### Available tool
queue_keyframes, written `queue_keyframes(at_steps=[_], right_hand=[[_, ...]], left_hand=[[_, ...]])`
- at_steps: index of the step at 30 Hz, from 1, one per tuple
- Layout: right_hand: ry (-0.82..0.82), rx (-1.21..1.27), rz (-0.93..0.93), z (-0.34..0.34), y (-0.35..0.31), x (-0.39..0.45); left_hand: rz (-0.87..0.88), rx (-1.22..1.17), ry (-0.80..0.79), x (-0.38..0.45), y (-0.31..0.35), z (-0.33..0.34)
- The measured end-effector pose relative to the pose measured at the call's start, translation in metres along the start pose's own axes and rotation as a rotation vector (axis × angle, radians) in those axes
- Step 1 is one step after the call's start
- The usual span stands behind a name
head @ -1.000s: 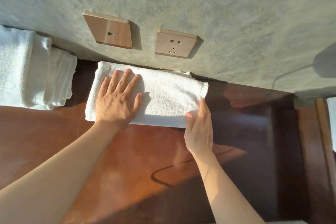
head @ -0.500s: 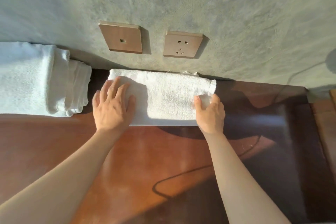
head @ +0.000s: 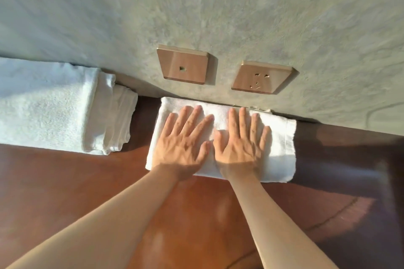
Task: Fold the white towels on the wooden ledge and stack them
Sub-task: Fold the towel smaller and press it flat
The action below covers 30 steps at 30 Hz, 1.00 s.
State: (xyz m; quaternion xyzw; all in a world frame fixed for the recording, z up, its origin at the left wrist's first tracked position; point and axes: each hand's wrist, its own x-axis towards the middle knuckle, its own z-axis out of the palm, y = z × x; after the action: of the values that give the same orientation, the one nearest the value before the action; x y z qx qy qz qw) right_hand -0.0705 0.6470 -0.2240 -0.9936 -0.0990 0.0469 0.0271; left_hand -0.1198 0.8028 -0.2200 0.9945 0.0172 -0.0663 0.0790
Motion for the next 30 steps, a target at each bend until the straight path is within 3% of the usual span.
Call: queue_keyframes(at_steps=[5, 8, 11, 14, 17, 21, 27, 30], right_hand=[[-0.035, -0.002, -0.009, -0.006, -0.001, 0.003], [-0.117, 0.131, -0.075, -0.013, 0.009, 0.002], [-0.009, 0.392, 0.018, -0.024, 0.027, -0.002], [0.083, 0.39, 0.259, -0.04, 0.051, -0.005], [-0.077, 0.573, 0.592, -0.053, 0.072, 0.004], [-0.187, 0.831, 0.782, -0.057, 0.092, 0.012], [-0.424, 1.144, 0.892, -0.079, 0.098, -0.007], [-0.412, 1.292, 0.959, -0.086, 0.082, -0.032]], left_hand=[[0.012, 0.036, -0.027, 0.006, -0.003, -0.004], [0.012, -0.172, 0.002, -0.004, -0.007, -0.011], [-0.26, -0.36, 0.154, -0.032, -0.017, -0.017], [-0.505, -0.601, 0.147, -0.047, -0.018, -0.026], [-0.801, -0.835, 0.107, -0.029, -0.01, -0.041], [-1.081, -0.775, -0.066, -0.006, -0.013, -0.048], [-0.957, -1.004, -0.226, -0.019, -0.03, -0.076], [-0.826, -0.981, -0.196, -0.048, -0.045, -0.095]])
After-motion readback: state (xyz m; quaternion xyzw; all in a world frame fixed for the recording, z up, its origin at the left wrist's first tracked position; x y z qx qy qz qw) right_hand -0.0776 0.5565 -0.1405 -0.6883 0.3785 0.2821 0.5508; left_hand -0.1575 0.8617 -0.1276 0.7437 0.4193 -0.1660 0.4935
